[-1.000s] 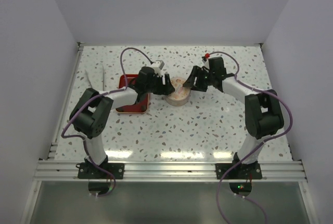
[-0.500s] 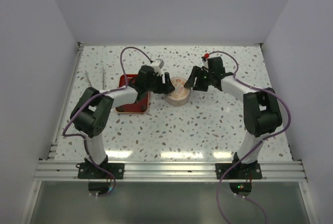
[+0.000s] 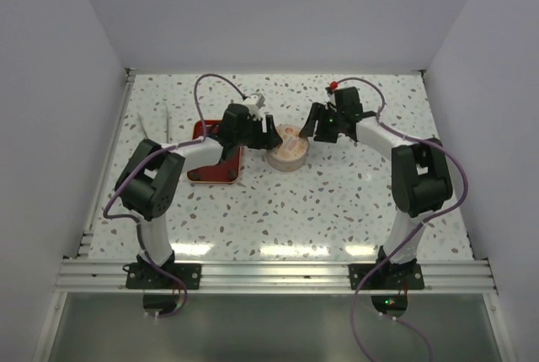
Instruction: Pack the chocolate
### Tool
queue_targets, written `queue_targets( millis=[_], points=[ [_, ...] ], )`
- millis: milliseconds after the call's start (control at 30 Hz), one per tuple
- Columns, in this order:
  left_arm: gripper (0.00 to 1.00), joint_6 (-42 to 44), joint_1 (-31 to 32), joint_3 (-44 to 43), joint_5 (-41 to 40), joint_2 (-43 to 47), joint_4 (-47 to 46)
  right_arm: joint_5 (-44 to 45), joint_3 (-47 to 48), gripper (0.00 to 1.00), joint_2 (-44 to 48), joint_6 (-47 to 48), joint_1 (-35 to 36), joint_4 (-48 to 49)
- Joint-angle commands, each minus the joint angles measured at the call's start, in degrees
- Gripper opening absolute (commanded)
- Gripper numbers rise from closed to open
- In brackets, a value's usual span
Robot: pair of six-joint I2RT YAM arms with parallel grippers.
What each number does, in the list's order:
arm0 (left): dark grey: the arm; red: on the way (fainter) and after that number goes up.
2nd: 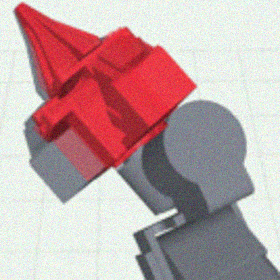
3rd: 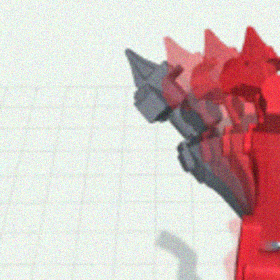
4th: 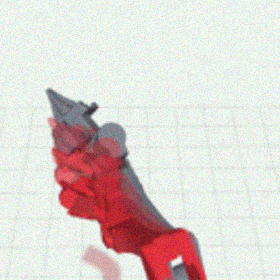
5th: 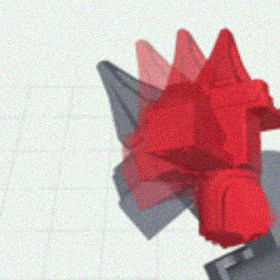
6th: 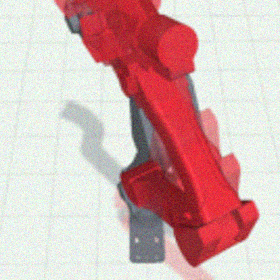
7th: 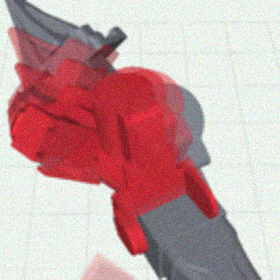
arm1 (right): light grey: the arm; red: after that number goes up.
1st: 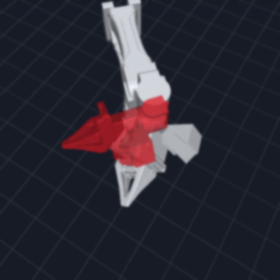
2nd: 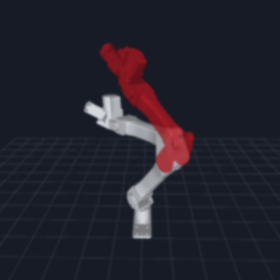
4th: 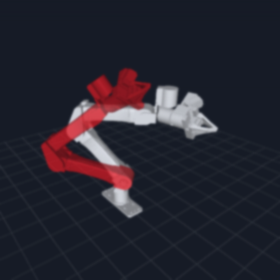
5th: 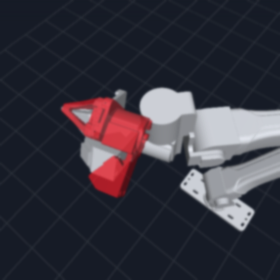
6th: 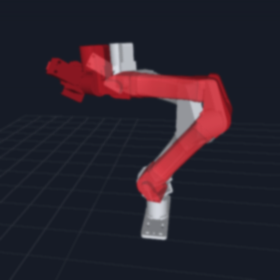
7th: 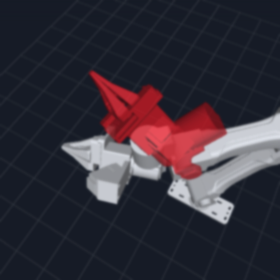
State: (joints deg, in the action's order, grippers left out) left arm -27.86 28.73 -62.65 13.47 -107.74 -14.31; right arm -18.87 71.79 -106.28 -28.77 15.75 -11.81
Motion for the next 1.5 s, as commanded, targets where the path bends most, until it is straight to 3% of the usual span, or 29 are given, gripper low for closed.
queue_targets(
  millis=[0,700,967,1467],
  points=[
    [0.75,1.93,-0.78,-1.86,-0.64,-0.71,2.7,4.01,2.74,0.62,-0.77,2.49,0.16,-3.56],
    [0.75,0.88,-1.31,-1.33,1.72,-1.94,4.81,7.71,4.76,0.62,-0.33,5.31,1.04,-7.34],
    [0.77,0.17,-1.4,3.15,4.89,0.95,-1.95,8.68,4.41,0.62,0.63,6.19,2.36,-7.79],
    [0.78,-2.29,-2.1,6.75,2.61,3.77,-3.1,10.17,3.09,0.62,3.36,7.33,4.38,-9.19]
  ],
)
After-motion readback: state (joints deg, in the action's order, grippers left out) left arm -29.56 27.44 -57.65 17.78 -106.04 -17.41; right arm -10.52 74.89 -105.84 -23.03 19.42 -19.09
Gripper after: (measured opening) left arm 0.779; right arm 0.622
